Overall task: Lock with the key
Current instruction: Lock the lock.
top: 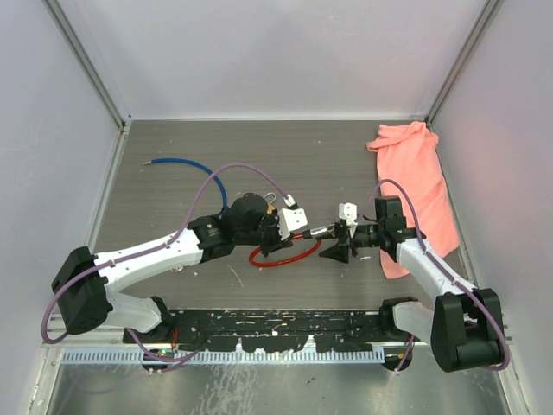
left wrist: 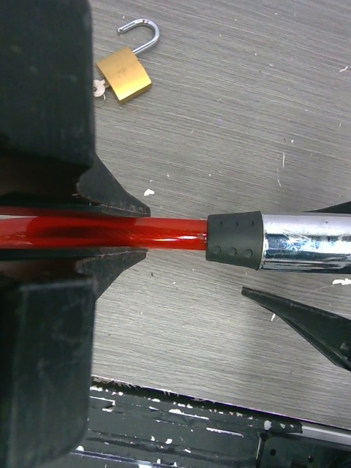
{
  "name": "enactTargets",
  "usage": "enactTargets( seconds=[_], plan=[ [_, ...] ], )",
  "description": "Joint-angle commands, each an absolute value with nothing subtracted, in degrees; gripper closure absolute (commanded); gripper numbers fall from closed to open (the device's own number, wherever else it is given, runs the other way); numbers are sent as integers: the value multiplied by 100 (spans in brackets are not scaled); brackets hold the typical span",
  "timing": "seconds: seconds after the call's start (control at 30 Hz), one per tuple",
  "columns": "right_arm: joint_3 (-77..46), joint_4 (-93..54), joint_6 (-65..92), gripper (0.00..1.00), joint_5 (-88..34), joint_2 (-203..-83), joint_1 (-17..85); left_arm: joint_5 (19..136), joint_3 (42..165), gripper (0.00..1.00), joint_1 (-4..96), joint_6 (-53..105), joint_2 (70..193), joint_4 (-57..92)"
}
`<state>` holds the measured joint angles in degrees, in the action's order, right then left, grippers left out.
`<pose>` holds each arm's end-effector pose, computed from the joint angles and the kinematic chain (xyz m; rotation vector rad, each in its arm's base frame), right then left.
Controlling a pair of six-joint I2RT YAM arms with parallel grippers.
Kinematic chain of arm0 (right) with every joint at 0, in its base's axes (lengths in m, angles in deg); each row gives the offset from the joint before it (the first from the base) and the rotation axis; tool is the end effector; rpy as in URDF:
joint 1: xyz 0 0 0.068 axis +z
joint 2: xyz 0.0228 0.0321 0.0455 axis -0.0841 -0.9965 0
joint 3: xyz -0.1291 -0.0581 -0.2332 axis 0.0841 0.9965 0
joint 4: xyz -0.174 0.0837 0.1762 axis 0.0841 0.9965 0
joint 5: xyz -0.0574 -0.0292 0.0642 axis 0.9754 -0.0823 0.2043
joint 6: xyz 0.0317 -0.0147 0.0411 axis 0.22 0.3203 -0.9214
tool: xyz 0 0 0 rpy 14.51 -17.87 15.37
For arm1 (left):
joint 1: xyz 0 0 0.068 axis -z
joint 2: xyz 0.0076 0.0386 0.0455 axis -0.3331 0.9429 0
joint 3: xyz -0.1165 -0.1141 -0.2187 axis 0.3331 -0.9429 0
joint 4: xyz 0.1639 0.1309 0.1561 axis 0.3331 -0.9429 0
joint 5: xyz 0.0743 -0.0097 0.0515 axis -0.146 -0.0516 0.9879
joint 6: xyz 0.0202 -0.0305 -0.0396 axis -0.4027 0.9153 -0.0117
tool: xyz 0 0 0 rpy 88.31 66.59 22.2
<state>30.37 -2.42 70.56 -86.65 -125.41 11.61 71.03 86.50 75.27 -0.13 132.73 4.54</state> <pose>0.1879 0.0554 0.1939 -1.3241 1.5005 0.9466 0.1615 -0.2538 0.2767 1.3932 1.7062 -0.6853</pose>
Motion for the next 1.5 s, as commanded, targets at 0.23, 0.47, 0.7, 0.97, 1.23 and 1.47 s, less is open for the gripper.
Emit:
enactTargets(
  seconds=[0.23, 0.47, 0.7, 0.97, 1.23, 1.47],
  plan=[
    [2994, -1247, 6613, 64, -8813, -12738, 1575, 6901, 8581, 100, 7534, -72, 13155, 475],
    [3028, -1264, 6826, 97, -8767, -12507, 1595, 6954, 8822, 100, 7520, -245, 13242, -131],
    [2924, -1697, 6570, 99, -8904, -12520, 1589, 6736, 9417, 100, 7519, -385, 13532, -1343],
    [2842, -3164, 5894, 99, -8899, -12618, 1609, 6921, 10424, 100, 7524, -596, 13976, -2328],
    [3056, -5115, 5470, 99, -7737, -13266, 2317, 7143, 10127, 100, 7268, -807, 14110, -2137],
    [2908, -4692, 5623, 97, -7601, -13629, 2400, 6796, 9416, 100, 6742, -618, 14211, -1899]
  ],
)
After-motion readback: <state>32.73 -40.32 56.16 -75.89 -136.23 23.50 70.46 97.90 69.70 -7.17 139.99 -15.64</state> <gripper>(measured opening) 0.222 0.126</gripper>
